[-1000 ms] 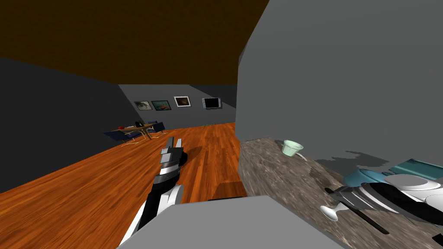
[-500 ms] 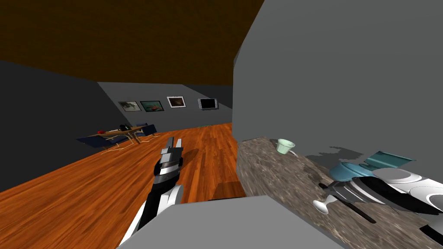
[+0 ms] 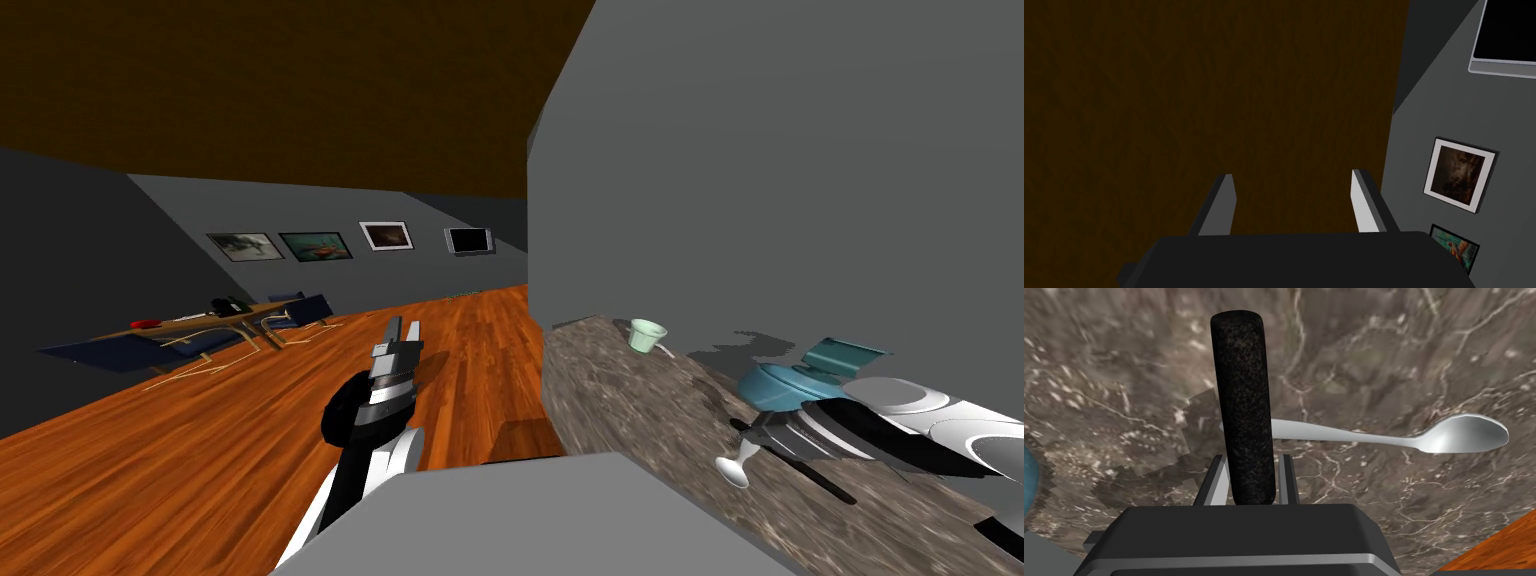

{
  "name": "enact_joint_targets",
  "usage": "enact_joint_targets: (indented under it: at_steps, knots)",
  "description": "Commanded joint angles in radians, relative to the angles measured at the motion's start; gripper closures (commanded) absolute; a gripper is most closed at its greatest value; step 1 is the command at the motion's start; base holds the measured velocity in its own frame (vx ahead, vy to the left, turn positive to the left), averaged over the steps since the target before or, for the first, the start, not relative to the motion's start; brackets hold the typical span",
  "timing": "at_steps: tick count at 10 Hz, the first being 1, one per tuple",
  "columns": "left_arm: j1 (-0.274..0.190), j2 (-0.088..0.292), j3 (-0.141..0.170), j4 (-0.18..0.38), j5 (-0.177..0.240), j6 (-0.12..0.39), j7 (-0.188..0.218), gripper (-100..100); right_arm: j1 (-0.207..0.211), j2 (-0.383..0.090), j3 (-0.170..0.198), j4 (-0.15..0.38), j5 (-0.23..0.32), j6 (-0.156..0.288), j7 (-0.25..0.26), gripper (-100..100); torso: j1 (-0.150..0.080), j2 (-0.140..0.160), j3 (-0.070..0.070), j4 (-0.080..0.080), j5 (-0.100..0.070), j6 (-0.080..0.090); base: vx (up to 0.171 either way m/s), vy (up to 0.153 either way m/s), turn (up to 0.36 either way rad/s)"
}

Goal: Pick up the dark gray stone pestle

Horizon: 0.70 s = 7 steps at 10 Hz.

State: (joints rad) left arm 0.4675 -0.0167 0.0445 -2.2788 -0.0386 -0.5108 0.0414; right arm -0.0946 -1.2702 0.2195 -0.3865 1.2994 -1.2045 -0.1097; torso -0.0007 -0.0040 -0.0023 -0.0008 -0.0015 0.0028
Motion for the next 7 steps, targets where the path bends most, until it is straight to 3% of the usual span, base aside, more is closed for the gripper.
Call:
enact_joint_targets:
  at_steps: [1, 4, 6, 7]
  knots:
    - [0.000, 0.000, 0.000, 0.000, 0.000, 0.000, 0.000, 0, -0.015, -0.002, 0.004, -0.040, 0.012, -0.004, -0.003, 100, 0.000, 0.000, 0.000, 0.000, 0.000, 0.000, 0.034, 0.002, -0.147]
    - [0.000, 0.000, 0.000, 0.000, 0.000, 0.000, 0.000, 0, -0.031, -0.009, 0.009, -0.074, 0.031, -0.016, -0.001, 100, 0.001, -0.001, -0.001, 0.000, 0.001, 0.003, 0.075, 0.020, -0.220]
    - [0.000, 0.000, 0.000, 0.000, 0.000, 0.000, 0.000, 0, -0.017, -0.013, 0.006, -0.089, 0.027, -0.012, -0.014, 100, 0.001, -0.001, -0.001, 0.000, 0.000, -0.002, 0.024, 0.006, 0.016]
    - [0.000, 0.000, 0.000, 0.000, 0.000, 0.000, 0.000, 0, -0.019, -0.013, 0.006, -0.087, 0.027, -0.013, -0.011, 0, 0.000, 0.001, 0.000, 0.000, 0.000, -0.001, 0.000, 0.000, 0.000]
